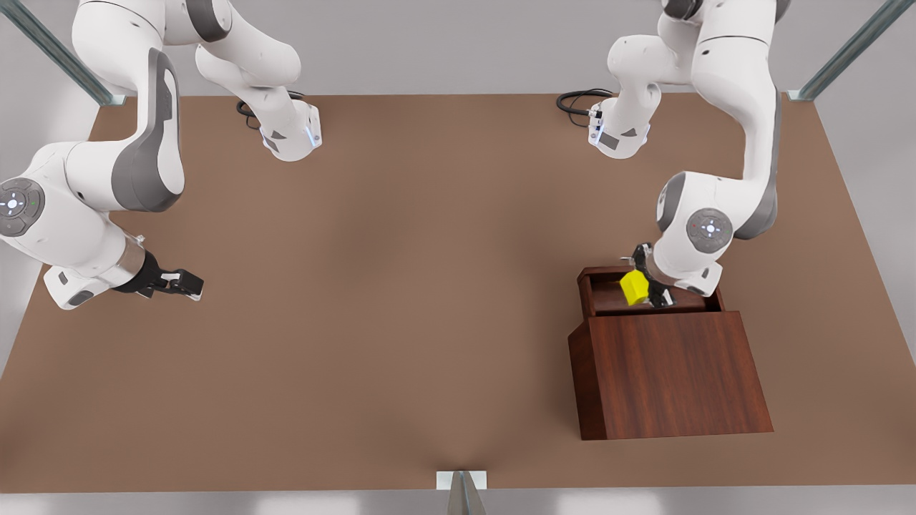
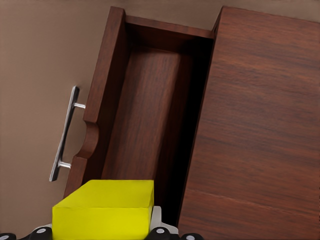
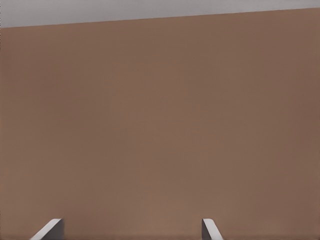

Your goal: Open the drawer with left arm, place the square in the middle with right arm, and place the square in the drawer with left arm

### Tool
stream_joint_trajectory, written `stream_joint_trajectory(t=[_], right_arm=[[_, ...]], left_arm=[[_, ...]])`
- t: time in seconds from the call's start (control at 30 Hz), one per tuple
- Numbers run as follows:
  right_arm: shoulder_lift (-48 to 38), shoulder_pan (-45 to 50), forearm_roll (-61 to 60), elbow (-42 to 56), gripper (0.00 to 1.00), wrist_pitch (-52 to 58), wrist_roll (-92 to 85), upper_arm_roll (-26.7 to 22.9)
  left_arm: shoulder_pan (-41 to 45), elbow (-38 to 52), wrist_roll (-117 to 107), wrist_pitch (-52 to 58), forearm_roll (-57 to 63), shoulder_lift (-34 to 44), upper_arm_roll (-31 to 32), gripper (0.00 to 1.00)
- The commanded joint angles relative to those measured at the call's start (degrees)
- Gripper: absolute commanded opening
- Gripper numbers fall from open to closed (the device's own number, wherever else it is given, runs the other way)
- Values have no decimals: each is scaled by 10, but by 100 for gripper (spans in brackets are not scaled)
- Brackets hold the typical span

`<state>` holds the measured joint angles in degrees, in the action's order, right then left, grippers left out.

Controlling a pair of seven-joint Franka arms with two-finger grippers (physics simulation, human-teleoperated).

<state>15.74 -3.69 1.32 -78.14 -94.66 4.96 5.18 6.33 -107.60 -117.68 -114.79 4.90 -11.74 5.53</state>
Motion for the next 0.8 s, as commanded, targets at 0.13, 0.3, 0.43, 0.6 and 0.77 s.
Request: stream_joint_trajectory(t=[0.13,0.3,0.43,0.6,0.77], right_arm=[[0,0,0,0,100,-1,0,0],[0,0,1,0,100,-1,0,0],[0,0,1,0,100,-1,0,0],[0,0,1,0,100,-1,0,0],[0,0,1,-1,100,-1,0,0]], left_arm=[[-11,-1,16,0,20,0,0,71],[-27,1,41,-1,32,-2,0,78],[-27,1,51,-1,32,-6,0,100],[-26,124,364,212,24,10,7,100],[-26,296,1043,320,-14,-7,3,100]])
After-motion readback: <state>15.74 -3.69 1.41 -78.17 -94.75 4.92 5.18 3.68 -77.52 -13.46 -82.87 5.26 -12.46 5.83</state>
